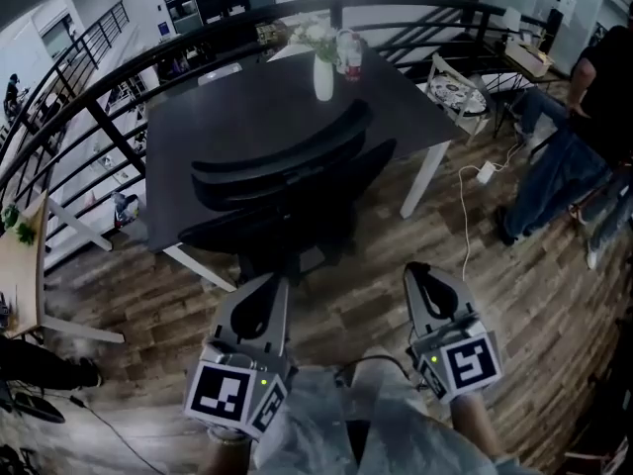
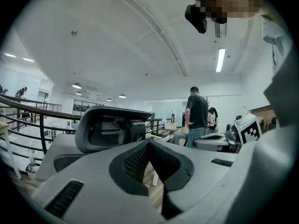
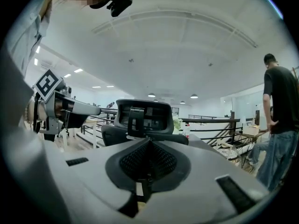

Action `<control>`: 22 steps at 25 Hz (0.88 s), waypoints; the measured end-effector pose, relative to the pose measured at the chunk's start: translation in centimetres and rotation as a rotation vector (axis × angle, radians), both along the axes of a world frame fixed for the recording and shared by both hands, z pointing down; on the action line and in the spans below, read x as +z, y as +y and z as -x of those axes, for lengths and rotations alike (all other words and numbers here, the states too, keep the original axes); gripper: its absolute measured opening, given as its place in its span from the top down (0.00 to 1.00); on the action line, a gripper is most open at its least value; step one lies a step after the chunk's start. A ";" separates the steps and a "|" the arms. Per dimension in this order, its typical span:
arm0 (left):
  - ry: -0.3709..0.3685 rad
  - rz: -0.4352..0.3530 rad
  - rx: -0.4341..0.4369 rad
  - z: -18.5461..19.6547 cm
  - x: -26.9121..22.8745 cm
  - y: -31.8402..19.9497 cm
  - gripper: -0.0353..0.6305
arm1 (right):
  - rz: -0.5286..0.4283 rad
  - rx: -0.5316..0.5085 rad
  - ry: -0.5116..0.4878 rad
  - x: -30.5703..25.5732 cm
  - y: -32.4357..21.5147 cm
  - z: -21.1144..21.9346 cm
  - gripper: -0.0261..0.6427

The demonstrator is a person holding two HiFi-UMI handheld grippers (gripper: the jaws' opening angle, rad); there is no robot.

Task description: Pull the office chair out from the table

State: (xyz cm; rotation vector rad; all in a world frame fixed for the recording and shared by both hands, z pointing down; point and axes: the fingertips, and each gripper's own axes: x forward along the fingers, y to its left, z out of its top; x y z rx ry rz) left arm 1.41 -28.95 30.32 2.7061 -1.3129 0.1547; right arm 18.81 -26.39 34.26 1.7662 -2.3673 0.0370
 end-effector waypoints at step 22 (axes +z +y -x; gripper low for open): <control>-0.322 -0.090 -0.257 4.2 2.0 -8.0 0.93 | -0.044 -0.236 0.332 0.2 -15.6 -2.1 0.95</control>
